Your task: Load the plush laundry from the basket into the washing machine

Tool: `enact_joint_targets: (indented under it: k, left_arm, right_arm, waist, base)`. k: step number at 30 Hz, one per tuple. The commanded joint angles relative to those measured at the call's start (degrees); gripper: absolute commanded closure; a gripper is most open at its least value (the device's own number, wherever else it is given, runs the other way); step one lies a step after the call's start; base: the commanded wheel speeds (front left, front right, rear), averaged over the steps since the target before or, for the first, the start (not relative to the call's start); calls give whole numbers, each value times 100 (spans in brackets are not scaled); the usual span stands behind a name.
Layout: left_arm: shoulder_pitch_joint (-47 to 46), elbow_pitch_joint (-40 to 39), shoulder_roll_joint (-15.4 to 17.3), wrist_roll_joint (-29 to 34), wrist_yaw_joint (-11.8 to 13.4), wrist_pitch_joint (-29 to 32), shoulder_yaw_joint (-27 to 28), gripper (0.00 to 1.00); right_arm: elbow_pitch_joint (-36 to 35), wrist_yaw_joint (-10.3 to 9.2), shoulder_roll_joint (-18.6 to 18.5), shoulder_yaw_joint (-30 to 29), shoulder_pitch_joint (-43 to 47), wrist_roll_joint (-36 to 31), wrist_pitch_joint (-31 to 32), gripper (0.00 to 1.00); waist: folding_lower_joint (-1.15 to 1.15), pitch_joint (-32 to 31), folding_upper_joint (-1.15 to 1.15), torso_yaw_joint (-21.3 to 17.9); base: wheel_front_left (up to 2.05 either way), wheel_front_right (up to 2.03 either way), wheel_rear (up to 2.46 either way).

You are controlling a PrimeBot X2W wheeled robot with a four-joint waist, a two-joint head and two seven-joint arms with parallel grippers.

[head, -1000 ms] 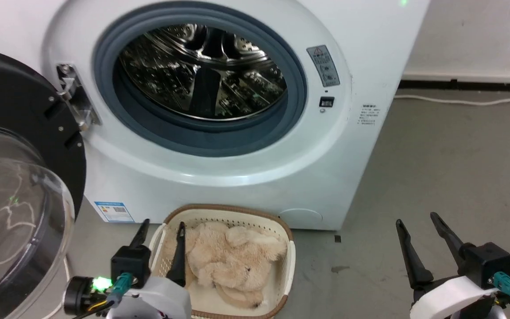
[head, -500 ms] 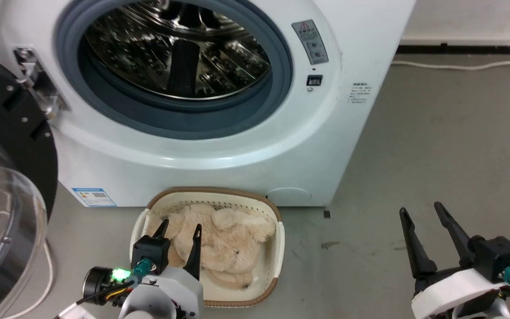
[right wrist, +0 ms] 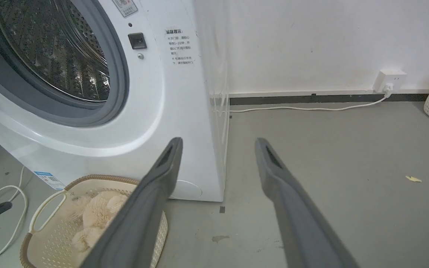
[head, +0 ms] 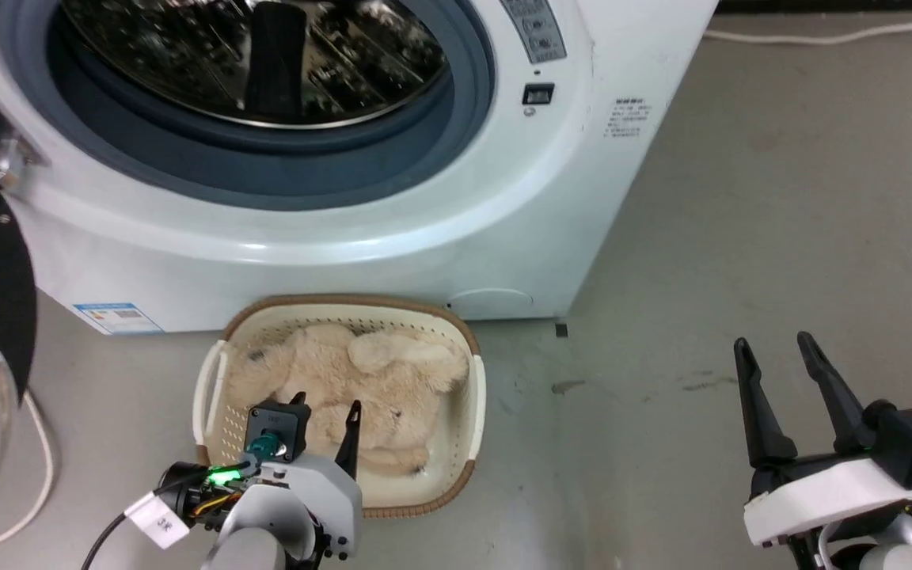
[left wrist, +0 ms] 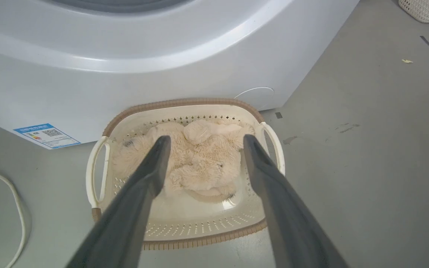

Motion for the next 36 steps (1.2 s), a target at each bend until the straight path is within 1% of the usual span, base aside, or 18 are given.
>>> enact_joint_targets:
  k: [1,8,16,25,29,36]
  left_arm:
    - [-157,143,36,-49,-8,12,-25,0]
    - [-440,683,123,-152,-23,92,-110,0]
    - [-811,1194,217,-234,-60,48,-255,0]
    - [-1231,1800,328,-225,-77,53,-533,0]
    - [-1440,2061,392,-192,-45,38,-679,0]
    - [-1797,2493,496,-375,165,-105,-672,0]
  right_arm:
    - [-12,3,-2,-10,-126,70,-54,0]
    - [2,3,-2,-8,-250,233,-138,0]
    - [23,3,-3,-19,-381,397,-234,0]
    - [26,3,-3,-28,-508,607,-342,0]
    - [33,3,-3,-28,-558,700,-390,0]
    - [33,4,-3,-19,-652,847,-473,0]
  waist:
    - [-1,114,-1,-66]
    - [-1,397,-1,-194]
    - [-1,704,-1,-342]
    - [-1,1042,-1,-497]
    - [-1,1204,-1,-554]
    - [-1,1474,-1,-653]
  base:
    - [0,0,0]
    - [0,0,0]
    - [0,0,0]
    - [0,0,0]
    - [0,0,0]
    - [0,0,0]
